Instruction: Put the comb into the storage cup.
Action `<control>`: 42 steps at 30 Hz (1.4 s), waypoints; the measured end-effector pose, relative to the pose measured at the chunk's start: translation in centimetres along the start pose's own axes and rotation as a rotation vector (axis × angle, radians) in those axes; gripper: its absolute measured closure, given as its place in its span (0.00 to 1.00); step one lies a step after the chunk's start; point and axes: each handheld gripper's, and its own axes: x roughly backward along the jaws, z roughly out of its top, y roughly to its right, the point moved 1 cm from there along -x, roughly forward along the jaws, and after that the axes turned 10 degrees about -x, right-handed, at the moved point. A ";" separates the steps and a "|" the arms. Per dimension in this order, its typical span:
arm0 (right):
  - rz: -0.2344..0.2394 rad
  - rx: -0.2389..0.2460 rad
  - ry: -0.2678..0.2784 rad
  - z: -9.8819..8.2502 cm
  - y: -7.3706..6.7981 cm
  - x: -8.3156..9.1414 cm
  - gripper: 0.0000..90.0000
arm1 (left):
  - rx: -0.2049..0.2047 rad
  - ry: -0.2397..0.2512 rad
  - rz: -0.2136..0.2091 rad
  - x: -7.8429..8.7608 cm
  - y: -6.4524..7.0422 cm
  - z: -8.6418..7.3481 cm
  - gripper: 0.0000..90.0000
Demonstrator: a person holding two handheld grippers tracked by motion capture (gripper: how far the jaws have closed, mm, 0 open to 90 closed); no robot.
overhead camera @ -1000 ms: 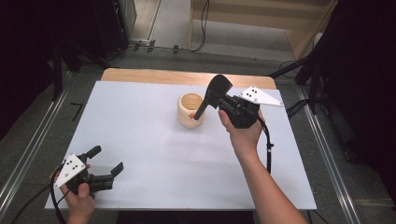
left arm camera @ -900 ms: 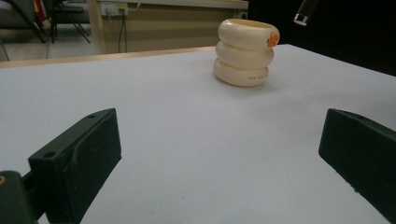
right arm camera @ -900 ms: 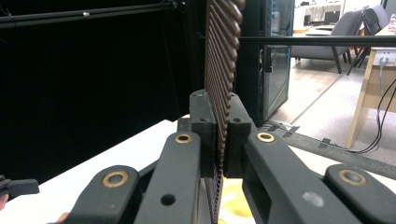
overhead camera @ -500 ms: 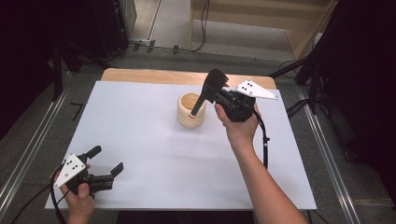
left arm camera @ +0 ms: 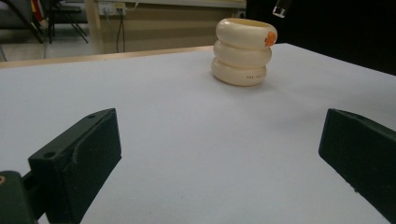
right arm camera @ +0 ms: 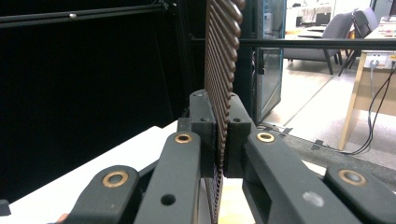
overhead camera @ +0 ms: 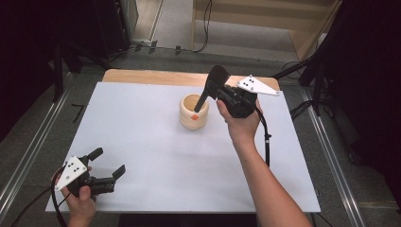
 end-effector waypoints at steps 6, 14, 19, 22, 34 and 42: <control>-0.009 0.005 0.005 0.3 0.3 -0.6 0.94 | 0.000 0.001 -0.002 0.0 0.0 0.0 0.00; -0.013 -0.008 0.011 0.5 0.7 -1.4 0.94 | 0.000 0.002 -0.005 0.0 0.0 0.0 0.00; -0.031 0.003 0.012 0.4 1.0 -1.9 0.94 | 0.000 0.002 -0.006 0.0 0.0 0.0 0.00; -0.029 -0.016 0.013 0.3 1.3 -2.2 0.94 | 0.000 0.002 -0.006 0.0 0.0 0.0 0.00; -0.050 -0.008 -0.013 -0.5 1.8 -3.4 0.94 | -0.001 0.002 -0.006 0.0 0.0 0.0 0.00; -0.070 -0.026 -0.041 -1.2 2.2 -4.0 0.94 | -0.001 0.003 -0.006 0.0 0.0 0.0 0.00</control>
